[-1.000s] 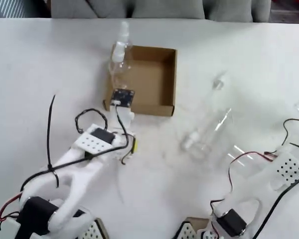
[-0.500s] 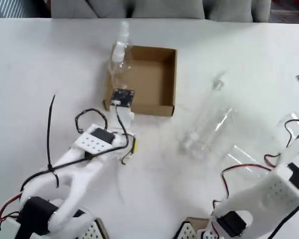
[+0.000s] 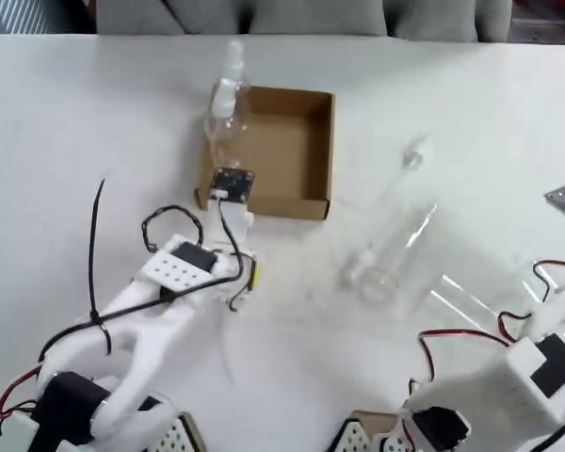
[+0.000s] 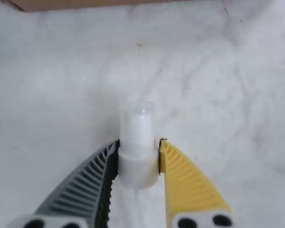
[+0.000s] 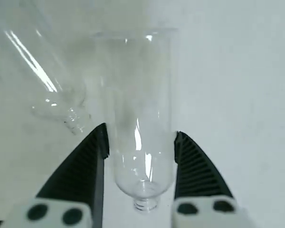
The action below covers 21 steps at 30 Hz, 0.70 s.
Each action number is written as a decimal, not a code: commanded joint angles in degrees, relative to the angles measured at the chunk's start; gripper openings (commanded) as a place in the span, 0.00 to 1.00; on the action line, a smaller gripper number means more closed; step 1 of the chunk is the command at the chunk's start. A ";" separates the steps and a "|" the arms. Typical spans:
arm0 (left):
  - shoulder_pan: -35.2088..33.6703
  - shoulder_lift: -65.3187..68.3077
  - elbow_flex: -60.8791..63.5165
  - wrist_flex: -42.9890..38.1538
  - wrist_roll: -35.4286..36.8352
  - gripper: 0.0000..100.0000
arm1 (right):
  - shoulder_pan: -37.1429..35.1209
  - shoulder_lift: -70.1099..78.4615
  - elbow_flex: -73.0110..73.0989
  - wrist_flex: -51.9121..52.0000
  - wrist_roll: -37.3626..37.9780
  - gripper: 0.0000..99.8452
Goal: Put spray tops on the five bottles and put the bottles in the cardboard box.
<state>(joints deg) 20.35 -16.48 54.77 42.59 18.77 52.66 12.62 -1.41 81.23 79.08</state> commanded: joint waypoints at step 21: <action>-0.40 -2.59 -0.26 -1.23 -0.62 0.02 | 3.82 -13.58 8.97 -9.27 5.01 0.24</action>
<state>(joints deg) 20.35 -16.48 54.77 42.59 18.77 55.38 4.62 10.11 70.15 85.32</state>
